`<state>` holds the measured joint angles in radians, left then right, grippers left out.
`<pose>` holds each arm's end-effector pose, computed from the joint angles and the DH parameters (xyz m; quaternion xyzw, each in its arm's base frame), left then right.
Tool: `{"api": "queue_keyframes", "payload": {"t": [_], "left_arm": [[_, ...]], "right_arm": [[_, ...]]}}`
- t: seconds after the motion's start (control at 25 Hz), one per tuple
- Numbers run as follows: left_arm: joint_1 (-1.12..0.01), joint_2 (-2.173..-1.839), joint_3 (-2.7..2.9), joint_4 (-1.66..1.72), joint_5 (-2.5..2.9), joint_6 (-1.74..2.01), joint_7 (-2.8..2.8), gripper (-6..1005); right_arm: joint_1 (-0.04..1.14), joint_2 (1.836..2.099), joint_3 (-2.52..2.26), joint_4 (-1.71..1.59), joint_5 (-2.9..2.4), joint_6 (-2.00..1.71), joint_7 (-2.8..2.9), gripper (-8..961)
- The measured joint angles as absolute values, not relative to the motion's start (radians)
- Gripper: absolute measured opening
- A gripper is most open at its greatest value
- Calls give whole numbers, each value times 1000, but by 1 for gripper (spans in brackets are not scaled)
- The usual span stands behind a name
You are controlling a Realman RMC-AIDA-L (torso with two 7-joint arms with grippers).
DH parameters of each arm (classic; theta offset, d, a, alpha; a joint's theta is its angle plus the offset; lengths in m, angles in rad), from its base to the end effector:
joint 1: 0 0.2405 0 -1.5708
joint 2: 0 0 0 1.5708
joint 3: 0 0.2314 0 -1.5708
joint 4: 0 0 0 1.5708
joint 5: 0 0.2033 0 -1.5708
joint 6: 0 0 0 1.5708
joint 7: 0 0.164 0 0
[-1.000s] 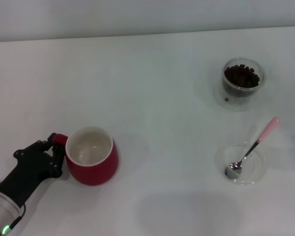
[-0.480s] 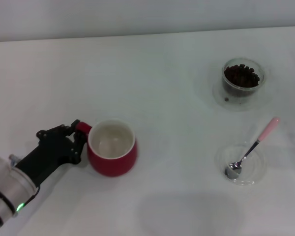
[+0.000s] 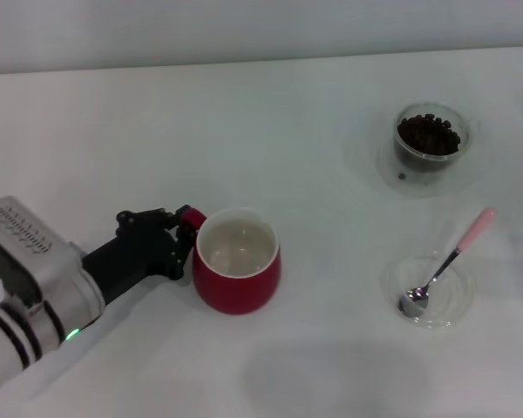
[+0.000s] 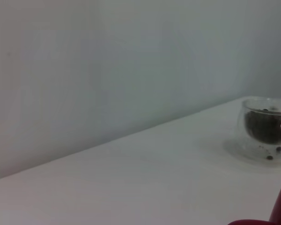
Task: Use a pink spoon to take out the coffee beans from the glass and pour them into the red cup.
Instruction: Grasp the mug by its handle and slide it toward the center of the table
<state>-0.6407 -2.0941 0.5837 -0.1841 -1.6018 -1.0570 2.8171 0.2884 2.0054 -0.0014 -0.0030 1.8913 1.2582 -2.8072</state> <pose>-0.2521 0.3038 -0.1176 -0.9075 -0.1707 -0.2179 0.3160 0.3997 0.2731 0.0814 -0.5778 0.3080 0.2645 0.7080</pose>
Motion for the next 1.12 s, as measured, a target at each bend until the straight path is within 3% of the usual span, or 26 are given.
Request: {"api": "queue_keyframes", "payload": {"t": [0.68,1.12], "left_arm": [[-782,-2100,582,-201,-1520,-964,2769,120],[-782,-2099,581,-201,-1496,-972,2771,125]], "right_arm": [[297,2006,-5,-3,1890,1262,-2807,869],[298,2006,-5,-3,1890,1268,-2807,869]]}}
